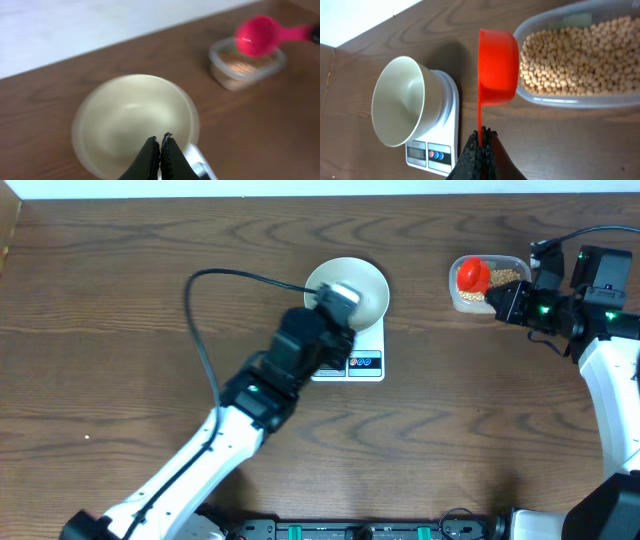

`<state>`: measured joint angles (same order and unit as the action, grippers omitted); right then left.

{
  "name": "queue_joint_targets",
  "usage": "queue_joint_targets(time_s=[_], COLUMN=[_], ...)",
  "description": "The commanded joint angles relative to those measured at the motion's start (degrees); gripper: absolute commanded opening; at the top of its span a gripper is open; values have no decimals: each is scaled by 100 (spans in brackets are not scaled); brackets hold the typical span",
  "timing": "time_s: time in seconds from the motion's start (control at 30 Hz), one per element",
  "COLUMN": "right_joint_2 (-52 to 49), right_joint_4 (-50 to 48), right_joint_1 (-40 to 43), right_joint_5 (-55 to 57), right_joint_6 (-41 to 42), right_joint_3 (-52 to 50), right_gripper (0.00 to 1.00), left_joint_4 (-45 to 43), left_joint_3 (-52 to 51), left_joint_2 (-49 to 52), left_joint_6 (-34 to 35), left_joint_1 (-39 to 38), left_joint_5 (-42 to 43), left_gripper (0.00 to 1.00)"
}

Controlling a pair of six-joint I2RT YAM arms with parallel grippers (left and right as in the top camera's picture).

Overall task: Scoop item into bowl and weigh 50g on scale
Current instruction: 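Withdraw the left gripper from the scale toward the left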

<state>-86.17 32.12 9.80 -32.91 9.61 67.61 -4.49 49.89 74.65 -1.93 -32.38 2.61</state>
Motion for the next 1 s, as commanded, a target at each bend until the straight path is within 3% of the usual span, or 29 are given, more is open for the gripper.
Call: queue_joint_targets(time_s=[0.0, 0.3, 0.63, 0.87, 0.97], right_joint_2=[118, 118, 118, 118, 118], right_joint_4=[-192, -586, -439, -267, -269], right_joint_1=[28, 28, 28, 28, 24], right_joint_5=[7, 131, 131, 179, 164], right_joint_6=[-157, -153, -151, -155, -155], right_joint_3=[94, 94, 94, 94, 94], right_gripper=[1, 1, 1, 1, 1], left_joint_4=[4, -50, 297, 1279, 1888], left_joint_3=[-48, -48, -50, -50, -50], left_joint_2=[-94, -92, -48, -50, -50], left_joint_6=[-79, -74, 240, 251, -328], left_joint_1=[575, 1742, 1945, 1939, 1939], left_joint_5=[-74, -70, 4, 1180, 1891], left_gripper=[7, 7, 7, 7, 7])
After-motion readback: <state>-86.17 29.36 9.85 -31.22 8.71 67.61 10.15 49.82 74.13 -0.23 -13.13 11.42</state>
